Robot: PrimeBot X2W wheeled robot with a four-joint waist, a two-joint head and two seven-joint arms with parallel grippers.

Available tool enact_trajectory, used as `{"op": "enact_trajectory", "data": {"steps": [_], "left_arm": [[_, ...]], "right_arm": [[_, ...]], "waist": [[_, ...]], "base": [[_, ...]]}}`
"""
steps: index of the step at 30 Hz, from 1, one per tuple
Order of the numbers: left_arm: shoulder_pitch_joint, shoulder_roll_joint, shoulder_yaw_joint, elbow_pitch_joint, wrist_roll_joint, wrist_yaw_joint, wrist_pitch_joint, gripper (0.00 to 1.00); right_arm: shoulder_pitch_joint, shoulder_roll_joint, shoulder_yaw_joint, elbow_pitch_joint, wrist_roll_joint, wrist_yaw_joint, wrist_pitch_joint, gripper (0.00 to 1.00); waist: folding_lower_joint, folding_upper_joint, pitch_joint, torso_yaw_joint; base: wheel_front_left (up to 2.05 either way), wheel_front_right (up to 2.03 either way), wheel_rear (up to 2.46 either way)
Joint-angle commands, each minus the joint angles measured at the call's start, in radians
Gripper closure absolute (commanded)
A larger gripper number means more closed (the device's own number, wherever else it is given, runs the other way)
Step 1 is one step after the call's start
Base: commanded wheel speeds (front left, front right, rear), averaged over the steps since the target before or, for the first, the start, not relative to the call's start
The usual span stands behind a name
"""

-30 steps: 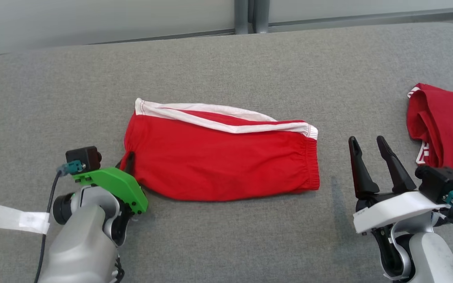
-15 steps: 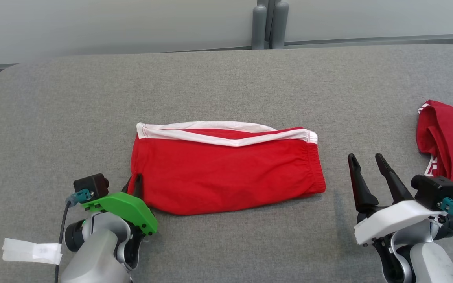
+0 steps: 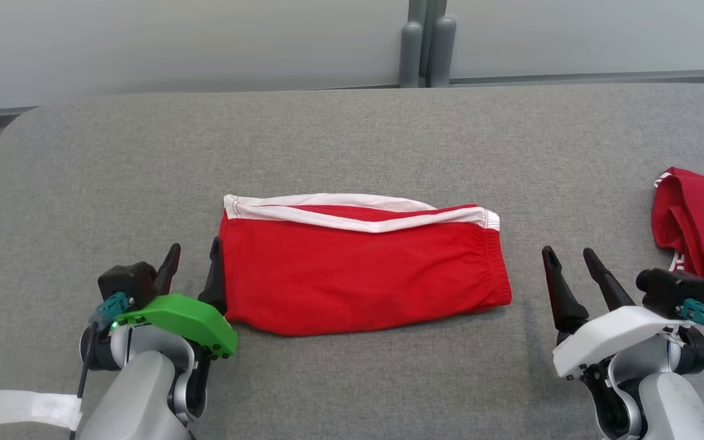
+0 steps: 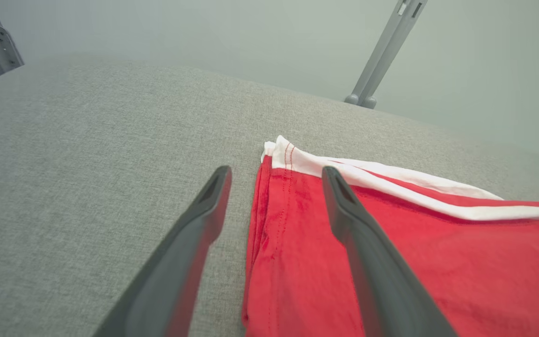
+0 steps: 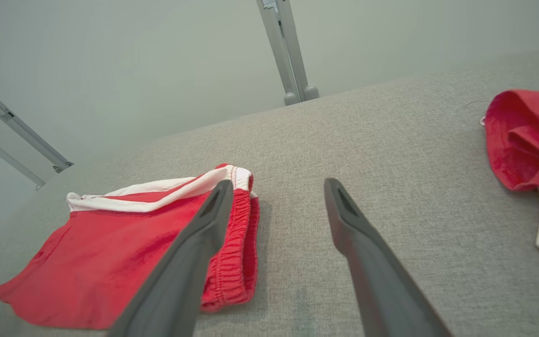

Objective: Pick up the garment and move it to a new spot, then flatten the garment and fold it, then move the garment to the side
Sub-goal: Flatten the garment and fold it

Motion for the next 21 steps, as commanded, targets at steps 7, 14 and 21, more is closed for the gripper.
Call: {"op": "enact_trajectory", "data": {"steps": [7, 14, 21], "left_arm": [[0.125, 0.016, 0.018, -0.214, 0.034, 0.043, -0.008, 0.0], [0.238, 0.011, 0.013, -0.404, 0.033, 0.089, 0.0, 0.0], [0.304, 0.017, -0.006, -0.544, 0.037, 0.125, 0.028, 0.0]], "right_arm": [[-0.046, -0.003, -0.018, 0.042, -0.035, 0.0, 0.127, 0.0], [-0.104, -0.003, -0.041, 0.148, 0.024, 0.0, 0.258, 0.0], [-0.158, -0.003, -0.078, 0.3, -0.005, 0.0, 0.329, 0.0]], "waist": [[0.0, 0.006, -0.016, 0.06], [0.0, 0.006, -0.011, 0.125], [0.0, 0.006, 0.003, 0.191]], "base": [[0.0, 0.0, 0.0], [0.0, 0.0, 0.0], [0.0, 0.0, 0.0]]}}
